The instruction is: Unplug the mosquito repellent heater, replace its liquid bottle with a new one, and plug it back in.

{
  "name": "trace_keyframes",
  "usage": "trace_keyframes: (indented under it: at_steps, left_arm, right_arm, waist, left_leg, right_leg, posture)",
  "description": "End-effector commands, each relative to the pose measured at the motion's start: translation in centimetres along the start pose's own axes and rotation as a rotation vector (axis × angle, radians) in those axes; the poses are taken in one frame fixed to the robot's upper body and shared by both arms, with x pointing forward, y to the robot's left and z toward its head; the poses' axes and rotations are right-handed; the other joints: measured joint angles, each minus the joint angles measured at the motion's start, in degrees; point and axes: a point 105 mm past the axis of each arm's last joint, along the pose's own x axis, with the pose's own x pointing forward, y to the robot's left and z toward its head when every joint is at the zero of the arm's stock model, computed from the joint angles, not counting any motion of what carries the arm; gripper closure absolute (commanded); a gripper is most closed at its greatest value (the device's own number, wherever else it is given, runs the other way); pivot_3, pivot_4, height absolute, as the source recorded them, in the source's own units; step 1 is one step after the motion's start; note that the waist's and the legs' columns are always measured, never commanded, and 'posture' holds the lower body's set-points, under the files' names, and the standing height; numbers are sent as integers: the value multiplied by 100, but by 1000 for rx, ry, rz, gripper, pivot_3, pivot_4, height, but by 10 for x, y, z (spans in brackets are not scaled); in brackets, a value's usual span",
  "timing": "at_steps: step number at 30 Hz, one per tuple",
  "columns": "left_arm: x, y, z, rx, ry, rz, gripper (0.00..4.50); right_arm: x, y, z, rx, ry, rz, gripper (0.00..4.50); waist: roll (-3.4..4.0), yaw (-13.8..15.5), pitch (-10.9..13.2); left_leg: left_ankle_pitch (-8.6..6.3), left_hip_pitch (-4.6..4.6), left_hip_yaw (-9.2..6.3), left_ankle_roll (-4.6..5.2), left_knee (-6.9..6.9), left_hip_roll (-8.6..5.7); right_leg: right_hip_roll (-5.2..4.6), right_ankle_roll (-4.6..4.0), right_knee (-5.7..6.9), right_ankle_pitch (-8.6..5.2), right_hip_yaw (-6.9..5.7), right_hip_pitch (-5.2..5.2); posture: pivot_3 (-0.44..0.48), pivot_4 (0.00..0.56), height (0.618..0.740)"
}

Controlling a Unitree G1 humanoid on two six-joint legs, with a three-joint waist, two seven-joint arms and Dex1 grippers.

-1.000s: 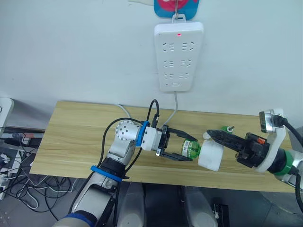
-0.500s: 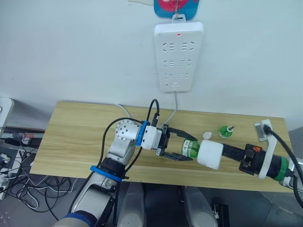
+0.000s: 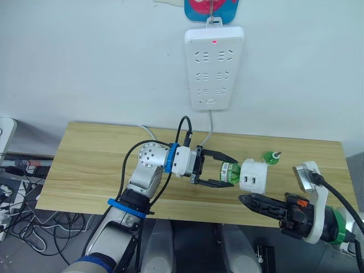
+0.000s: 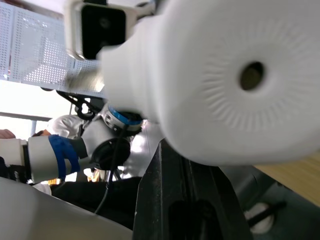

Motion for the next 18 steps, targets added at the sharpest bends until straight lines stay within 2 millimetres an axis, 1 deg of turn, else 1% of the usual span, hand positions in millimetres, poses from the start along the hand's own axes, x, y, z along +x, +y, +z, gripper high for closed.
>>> trace_keyframes:
  at_steps: [1,6,13,16,18]
  left_arm:
    - [6,-3,6,32,-25,-25,2237]
    - [4,-7,3,29,-15,-42,2237]
    - [3,-7,0,26,-4,-49,2237]
    - [3,-7,0,26,-3,-47,2237]
    - [2,-7,0,26,-3,-46,2237]
  right_arm:
    - [4,16,4,-15,-42,56,4480]
    - [7,21,13,-38,-92,81,4480]
    - [11,24,34,-89,-176,99,4480]
    - [10,25,36,-102,-179,108,4480]
    - [5,26,31,-121,-132,117,4480]
  waist:
    - [0,0,0]
    - [0,-1,0]
    - [0,-3,0]
    - [0,-2,0]
    - [0,2,0]
  left_leg:
    - [1,0,0,-1,0,0]
    - [1,0,0,-2,0,0]
    - [1,0,0,-2,0,0]
    - [2,-1,-1,-2,0,0]
    - [1,0,-1,-2,0,0]
  right_leg:
    - [0,0,0,0,0,0]
    - [0,0,0,0,0,0]
    - [0,0,0,0,0,0]
    - [0,0,0,0,0,0]
    - [0,0,0,0,0,0]
  posture:
    - [66,389,740]
    - [61,391,740]
    - [57,394,740]
    - [58,398,740]
    - [60,399,740]
